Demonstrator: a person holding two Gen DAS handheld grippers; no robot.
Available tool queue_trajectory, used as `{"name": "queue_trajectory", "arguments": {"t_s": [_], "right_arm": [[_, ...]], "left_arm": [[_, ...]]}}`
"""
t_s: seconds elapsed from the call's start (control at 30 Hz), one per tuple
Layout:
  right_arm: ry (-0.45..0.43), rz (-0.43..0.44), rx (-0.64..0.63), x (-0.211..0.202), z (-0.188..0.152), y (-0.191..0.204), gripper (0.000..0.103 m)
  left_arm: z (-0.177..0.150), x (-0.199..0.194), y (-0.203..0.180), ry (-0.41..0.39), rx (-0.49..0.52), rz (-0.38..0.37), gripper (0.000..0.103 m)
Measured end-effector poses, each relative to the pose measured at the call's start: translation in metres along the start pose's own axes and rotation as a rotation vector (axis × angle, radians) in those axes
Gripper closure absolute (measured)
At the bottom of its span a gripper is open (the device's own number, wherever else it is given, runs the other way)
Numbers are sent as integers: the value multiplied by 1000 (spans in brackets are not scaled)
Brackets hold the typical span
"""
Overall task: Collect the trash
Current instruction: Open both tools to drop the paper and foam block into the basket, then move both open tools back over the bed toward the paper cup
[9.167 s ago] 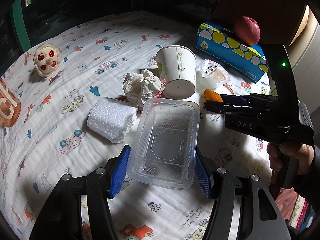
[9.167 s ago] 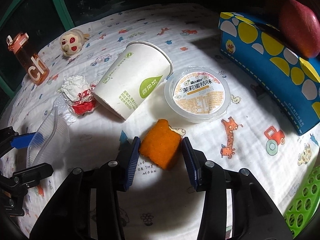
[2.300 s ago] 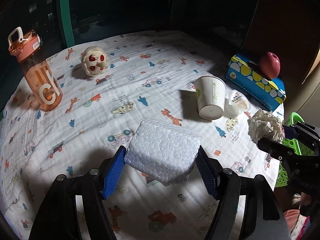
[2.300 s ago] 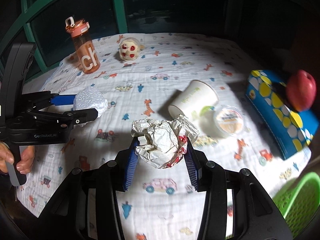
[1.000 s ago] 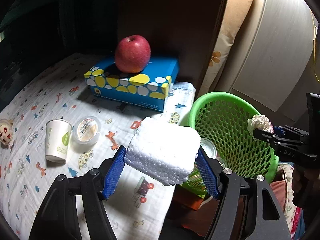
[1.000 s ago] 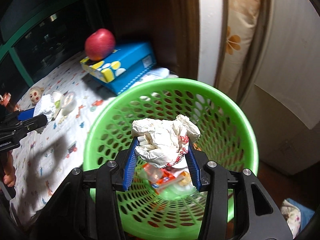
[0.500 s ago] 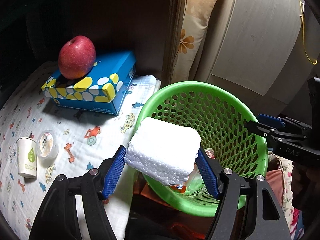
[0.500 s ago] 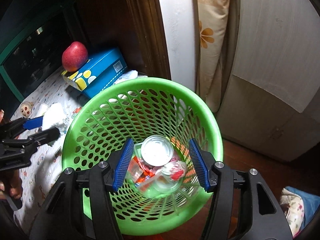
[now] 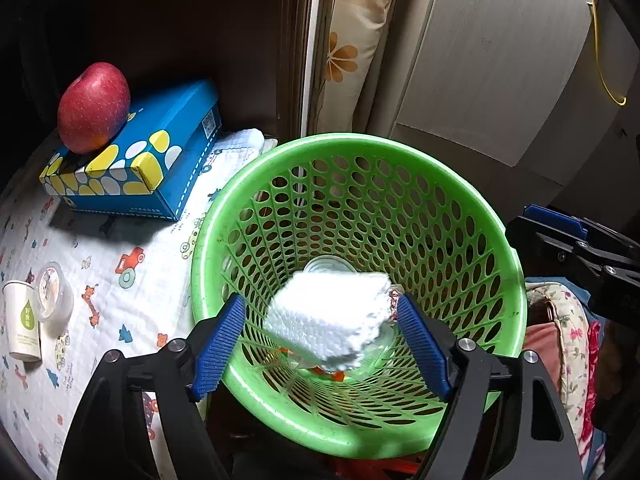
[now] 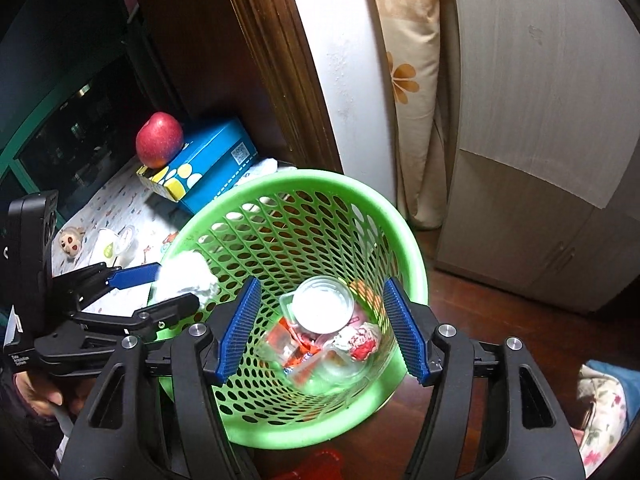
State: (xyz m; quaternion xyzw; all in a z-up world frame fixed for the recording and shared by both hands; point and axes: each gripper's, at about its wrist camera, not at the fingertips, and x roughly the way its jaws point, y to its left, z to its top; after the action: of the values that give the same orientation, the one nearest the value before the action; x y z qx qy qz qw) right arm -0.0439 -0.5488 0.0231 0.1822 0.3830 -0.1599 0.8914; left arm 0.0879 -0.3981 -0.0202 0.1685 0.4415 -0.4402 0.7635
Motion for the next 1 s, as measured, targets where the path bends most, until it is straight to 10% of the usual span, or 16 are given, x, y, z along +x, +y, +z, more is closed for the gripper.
{"name": "queue_trajectory", "arguments": {"t_s": [0.4, 1.0], "right_arm": [[-4, 48, -28, -1, 1, 22, 35], [36, 186, -185, 27, 16, 134, 32]], "left_arm": [[-11, -31, 33, -57, -49, 63, 26], [-37, -76, 224, -68, -318, 399, 26]]}}
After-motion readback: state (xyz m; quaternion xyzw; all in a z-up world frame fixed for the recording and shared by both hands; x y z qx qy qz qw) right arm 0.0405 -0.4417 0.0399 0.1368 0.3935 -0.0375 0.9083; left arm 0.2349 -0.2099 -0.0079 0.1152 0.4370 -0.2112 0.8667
